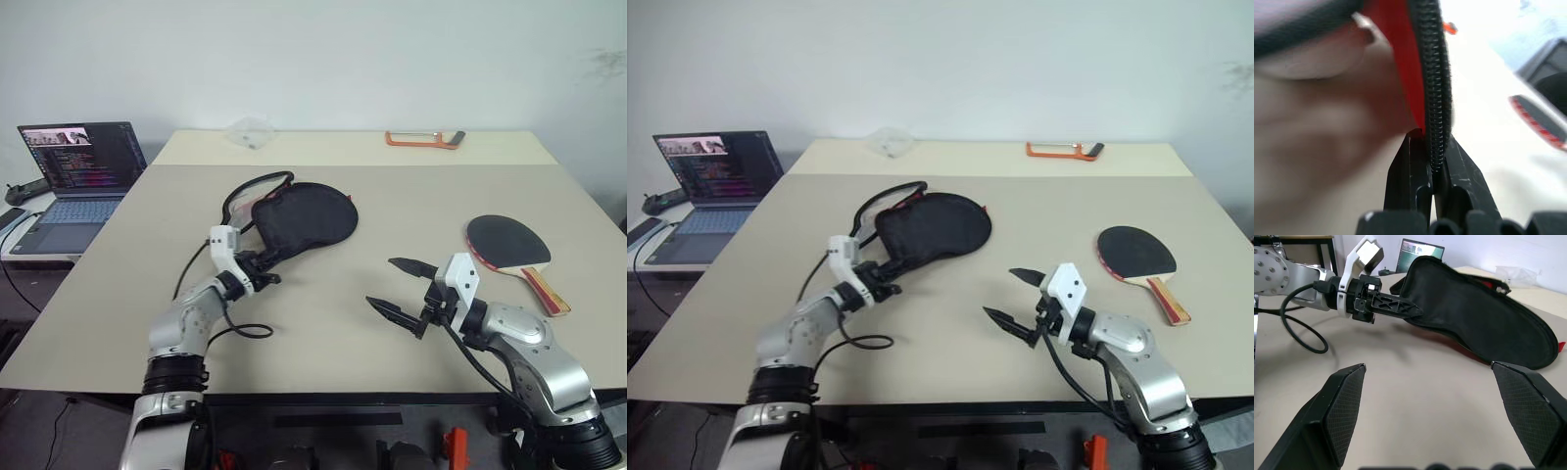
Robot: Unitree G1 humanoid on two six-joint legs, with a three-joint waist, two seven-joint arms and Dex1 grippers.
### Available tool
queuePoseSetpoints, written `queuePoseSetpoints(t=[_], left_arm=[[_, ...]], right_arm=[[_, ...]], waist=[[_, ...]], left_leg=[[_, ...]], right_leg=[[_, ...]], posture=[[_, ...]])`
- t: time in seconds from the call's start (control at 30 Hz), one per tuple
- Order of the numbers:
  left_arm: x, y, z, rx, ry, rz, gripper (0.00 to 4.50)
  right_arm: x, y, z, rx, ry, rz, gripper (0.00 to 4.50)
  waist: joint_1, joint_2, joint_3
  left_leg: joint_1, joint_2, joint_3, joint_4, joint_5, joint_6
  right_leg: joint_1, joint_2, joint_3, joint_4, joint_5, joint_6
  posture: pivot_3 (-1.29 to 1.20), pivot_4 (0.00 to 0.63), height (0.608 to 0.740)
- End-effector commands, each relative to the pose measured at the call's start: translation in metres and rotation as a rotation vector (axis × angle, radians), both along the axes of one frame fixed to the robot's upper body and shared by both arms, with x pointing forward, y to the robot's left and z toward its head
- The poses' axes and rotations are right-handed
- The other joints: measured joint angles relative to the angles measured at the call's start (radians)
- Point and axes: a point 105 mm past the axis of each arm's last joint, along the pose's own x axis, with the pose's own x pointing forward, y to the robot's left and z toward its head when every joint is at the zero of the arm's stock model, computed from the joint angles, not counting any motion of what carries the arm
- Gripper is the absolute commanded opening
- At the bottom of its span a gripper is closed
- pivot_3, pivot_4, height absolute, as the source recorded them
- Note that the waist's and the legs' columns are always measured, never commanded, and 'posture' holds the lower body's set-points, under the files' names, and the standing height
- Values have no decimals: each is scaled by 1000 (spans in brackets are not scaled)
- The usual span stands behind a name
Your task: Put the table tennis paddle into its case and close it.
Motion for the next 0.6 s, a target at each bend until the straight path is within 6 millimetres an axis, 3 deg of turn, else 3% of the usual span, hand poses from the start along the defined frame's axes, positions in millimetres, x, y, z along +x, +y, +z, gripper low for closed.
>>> queuePoseSetpoints(t=[0.03, 0.27, 0.6], left_arm=[[-6, -42, 7, -67, 0, -98, 17], [-10, -93, -3, -136, 71, -208, 17], [-10, -101, -15, -106, 94, -261, 17]], right_arm=[[-4, -9, 15, -13, -67, -9, 4500], [-5, -17, 15, -33, -70, -24, 4500], [-5, -19, 14, -34, -68, -43, 4500]], waist=[[2, 0, 0], [-3, -1, 0], [-2, -1, 0]], left_leg=[[0, 0, 0, 0, 0, 0], [0, 0, 1, 0, 0, 0], [0, 0, 1, 0, 0, 0]], right_leg=[[0, 0, 0, 0, 0, 0], [0, 1, 0, 0, 0, 0], [1, 1, 0, 0, 0, 0]], posture=[[0, 150, 740], [0, 150, 740], [0, 150, 740]])
